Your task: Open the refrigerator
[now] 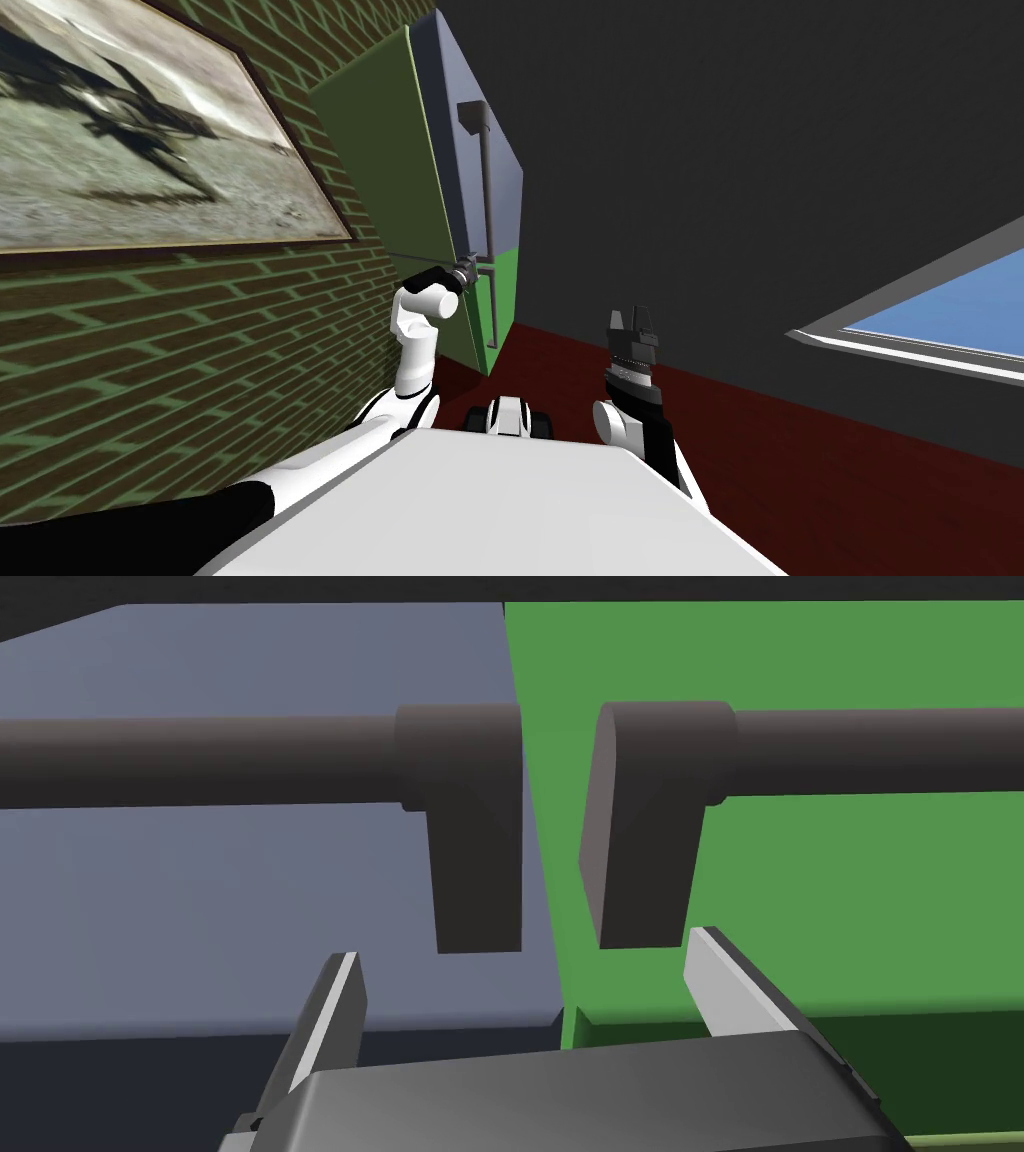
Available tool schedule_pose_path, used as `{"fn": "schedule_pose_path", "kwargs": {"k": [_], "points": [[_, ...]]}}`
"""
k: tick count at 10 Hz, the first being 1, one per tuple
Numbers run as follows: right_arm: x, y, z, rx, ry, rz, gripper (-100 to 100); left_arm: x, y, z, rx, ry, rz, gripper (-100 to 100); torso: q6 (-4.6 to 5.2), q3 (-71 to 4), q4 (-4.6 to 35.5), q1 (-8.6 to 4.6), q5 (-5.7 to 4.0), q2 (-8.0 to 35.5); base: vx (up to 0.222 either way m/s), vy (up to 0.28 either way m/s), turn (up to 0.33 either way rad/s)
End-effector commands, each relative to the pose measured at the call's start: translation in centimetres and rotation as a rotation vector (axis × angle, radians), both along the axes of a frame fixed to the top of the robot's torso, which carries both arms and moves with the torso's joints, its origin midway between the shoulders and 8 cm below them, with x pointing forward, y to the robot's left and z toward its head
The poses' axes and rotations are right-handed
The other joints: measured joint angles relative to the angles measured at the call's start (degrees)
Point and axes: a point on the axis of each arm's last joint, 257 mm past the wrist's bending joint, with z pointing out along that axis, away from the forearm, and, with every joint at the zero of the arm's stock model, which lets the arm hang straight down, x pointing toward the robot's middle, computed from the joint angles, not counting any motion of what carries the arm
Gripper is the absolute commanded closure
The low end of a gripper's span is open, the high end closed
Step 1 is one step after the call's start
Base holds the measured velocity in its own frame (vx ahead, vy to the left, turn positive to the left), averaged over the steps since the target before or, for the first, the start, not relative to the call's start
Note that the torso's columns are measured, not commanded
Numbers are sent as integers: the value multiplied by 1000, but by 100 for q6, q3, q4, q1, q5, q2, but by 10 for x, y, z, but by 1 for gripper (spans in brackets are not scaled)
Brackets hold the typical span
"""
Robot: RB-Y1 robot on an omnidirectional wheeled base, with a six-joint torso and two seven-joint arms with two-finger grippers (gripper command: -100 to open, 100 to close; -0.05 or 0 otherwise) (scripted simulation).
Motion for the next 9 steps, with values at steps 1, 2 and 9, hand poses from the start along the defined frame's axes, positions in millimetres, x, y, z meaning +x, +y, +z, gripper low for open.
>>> {"fn": "schedule_pose_path", "kwargs": {"k": [1,2,9], "points": [[0,0,0,0,0,0,0,2,-4,2,8,38,-7,-100,0,3,2,3,1,4,37,-33,-2],[0,0,0,0,0,0,0,3,-5,3,13,50,-9,-100,0,1,1,0,0,1,45,-33,0],[0,0,0,0,0,0,0,3,-6,0,23,92,-12,100,10,-39,0,4,-5,-48,32,-13,1]]}}
